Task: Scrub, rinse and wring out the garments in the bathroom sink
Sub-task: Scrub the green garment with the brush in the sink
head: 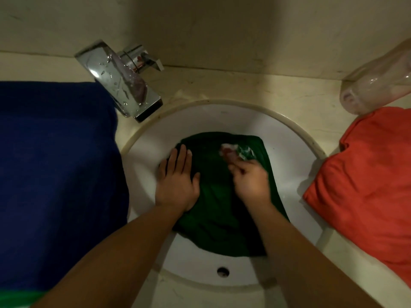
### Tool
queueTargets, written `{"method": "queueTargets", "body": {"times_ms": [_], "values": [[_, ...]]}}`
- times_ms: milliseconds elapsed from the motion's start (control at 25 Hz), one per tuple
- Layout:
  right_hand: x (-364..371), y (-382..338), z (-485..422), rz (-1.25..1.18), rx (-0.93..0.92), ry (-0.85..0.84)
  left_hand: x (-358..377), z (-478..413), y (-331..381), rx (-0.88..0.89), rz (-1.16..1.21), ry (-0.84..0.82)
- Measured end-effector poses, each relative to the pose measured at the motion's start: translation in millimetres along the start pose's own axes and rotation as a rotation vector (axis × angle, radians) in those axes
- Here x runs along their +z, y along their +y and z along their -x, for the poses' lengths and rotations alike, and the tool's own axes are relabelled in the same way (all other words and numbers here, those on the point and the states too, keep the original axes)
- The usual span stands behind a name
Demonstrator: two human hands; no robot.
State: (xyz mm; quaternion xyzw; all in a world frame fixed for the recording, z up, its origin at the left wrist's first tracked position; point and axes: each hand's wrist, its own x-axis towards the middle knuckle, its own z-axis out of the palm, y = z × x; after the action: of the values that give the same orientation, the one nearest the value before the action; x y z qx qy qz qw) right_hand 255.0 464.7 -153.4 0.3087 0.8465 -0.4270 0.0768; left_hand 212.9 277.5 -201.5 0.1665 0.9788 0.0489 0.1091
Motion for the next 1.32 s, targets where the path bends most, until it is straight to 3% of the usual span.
{"method": "queueTargets", "body": {"times_ms": [160, 400, 560, 760, 840, 1040, 1120, 1240, 1320], "values": [[-46, 24, 5, 0.019, 0.141, 0.157, 1, 2, -1, 0.012, -0.006, 0.011], [15, -20, 7, -0.057, -0.013, 0.004, 0, 0, 3, 0.010, 0.046, 0.026], [11, -14, 11, -0.025, 0.130, -0.120, -1, 1, 1, 0.005, 0.033, 0.023], [25, -33, 11, -0.192, 0.051, -0.092, 1, 2, 2, 0.004, 0.019, 0.025], [24, -29, 6, -0.129, 0.054, -0.107, 0, -1, 2, -0.002, 0.028, 0.036], [-34, 7, 6, -0.075, 0.242, 0.100, -1, 0, 5, 0.029, 0.023, 0.010], [-14, -13, 15, -0.081, 0.175, 0.059, -2, 1, 5, 0.008, 0.025, 0.004], [34, -32, 20, -0.025, -0.044, -0.175, -3, -2, 4, -0.020, 0.029, -0.015], [16, -19, 8, 0.066, -0.024, -0.136, -4, -4, 3, -0.045, 0.038, 0.003]]}}
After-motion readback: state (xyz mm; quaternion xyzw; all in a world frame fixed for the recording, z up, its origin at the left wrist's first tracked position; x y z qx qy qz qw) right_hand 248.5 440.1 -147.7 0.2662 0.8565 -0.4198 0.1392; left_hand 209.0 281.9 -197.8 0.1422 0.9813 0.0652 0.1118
